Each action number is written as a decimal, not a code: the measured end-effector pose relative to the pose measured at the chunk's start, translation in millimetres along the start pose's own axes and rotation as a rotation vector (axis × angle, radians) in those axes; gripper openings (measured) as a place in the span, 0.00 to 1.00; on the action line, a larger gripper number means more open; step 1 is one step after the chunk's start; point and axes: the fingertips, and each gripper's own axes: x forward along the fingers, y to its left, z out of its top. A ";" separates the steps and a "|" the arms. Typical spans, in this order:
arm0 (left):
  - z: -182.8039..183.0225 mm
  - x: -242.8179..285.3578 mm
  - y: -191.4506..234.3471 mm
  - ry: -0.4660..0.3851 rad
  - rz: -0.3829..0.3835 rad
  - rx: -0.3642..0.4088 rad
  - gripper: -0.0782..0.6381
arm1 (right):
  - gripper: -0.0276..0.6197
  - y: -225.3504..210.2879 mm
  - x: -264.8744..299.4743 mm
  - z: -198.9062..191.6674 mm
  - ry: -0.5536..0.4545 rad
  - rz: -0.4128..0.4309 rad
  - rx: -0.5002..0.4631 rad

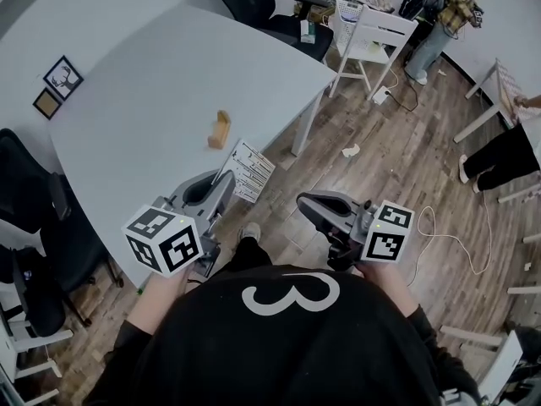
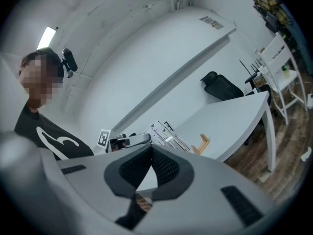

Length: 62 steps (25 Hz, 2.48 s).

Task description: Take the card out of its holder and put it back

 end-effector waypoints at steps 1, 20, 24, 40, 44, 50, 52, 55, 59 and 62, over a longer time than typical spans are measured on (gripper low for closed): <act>1.6 2.3 4.5 0.003 0.005 0.006 0.14 | 0.05 -4.0 3.4 1.3 0.000 -0.001 0.004; 38.8 34.4 133.0 0.013 0.156 -0.007 0.15 | 0.05 -74.2 79.3 19.3 0.018 -0.018 0.093; 41.5 42.0 156.3 0.019 0.196 -0.005 0.14 | 0.05 -86.2 86.4 18.6 0.028 -0.030 0.113; 32.4 72.0 210.9 0.051 0.299 -0.023 0.14 | 0.05 -122.8 89.5 15.0 0.033 -0.067 0.172; 31.6 76.5 216.9 0.061 0.312 -0.015 0.15 | 0.05 -126.7 91.1 15.6 0.031 -0.069 0.178; 32.7 77.7 221.2 0.057 0.329 -0.022 0.15 | 0.05 -128.2 93.7 14.2 0.033 -0.069 0.182; 33.4 78.0 222.9 0.058 0.336 -0.023 0.14 | 0.05 -129.0 94.1 14.2 0.032 -0.070 0.184; 34.5 78.5 224.6 0.058 0.342 -0.031 0.14 | 0.05 -130.3 93.7 14.9 0.030 -0.072 0.185; 32.9 79.2 227.3 0.062 0.350 -0.038 0.14 | 0.05 -132.1 91.9 14.0 0.026 -0.078 0.184; 32.9 79.8 228.9 0.068 0.359 -0.042 0.15 | 0.05 -132.2 90.2 13.7 0.025 -0.081 0.186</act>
